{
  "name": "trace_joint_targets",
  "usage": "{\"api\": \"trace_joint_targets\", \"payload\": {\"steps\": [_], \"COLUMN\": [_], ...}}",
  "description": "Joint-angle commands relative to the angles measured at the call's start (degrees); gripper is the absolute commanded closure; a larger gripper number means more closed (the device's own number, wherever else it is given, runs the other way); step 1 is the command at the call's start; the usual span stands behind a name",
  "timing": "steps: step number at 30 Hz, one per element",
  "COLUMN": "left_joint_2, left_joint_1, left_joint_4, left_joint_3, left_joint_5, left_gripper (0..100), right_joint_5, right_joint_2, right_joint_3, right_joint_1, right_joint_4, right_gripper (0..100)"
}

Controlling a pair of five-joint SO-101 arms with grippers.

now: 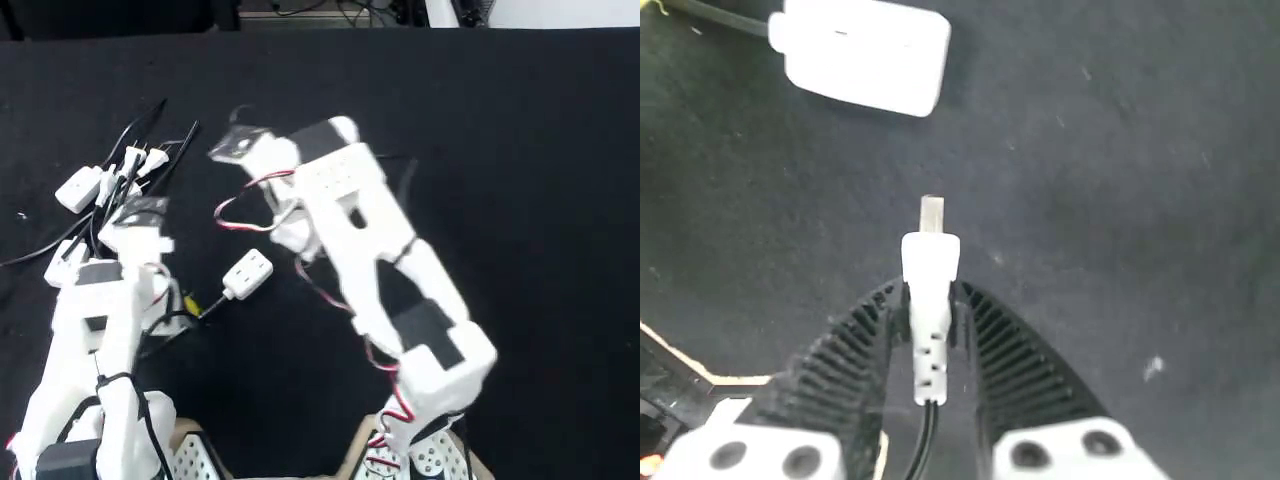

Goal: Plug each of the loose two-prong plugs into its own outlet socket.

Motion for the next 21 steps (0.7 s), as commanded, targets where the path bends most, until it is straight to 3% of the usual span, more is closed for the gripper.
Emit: {"api": "trace_joint_targets", "payload": {"steps": [1,9,15,21], "left_joint_2": [-0.8,-0.6,7.7,20.1], "left_joint_1": [5.1,8.0,8.8,10.3], "left_joint_4": [-2.0,-7.3,-12.7,-12.7], "left_joint_3": [-5.8,-10.0,-11.9,-17.8], "left_joint_5": [0.5,8.4,10.5,10.5], "left_gripper": [73,73,73,73], "right_joint_5": [0.0,0.1,2.3,2.4], "right_joint_2": [-11.2,-29.4,-39.9,-43.9], "right_joint_3": [5.8,25.7,33.7,36.9], "right_joint_1": [5.7,15.4,16.4,16.4], "right_joint_4": [1.8,-3.5,-4.1,-4.1], "right_gripper": [98.8,98.8,98.8,98.8]}}
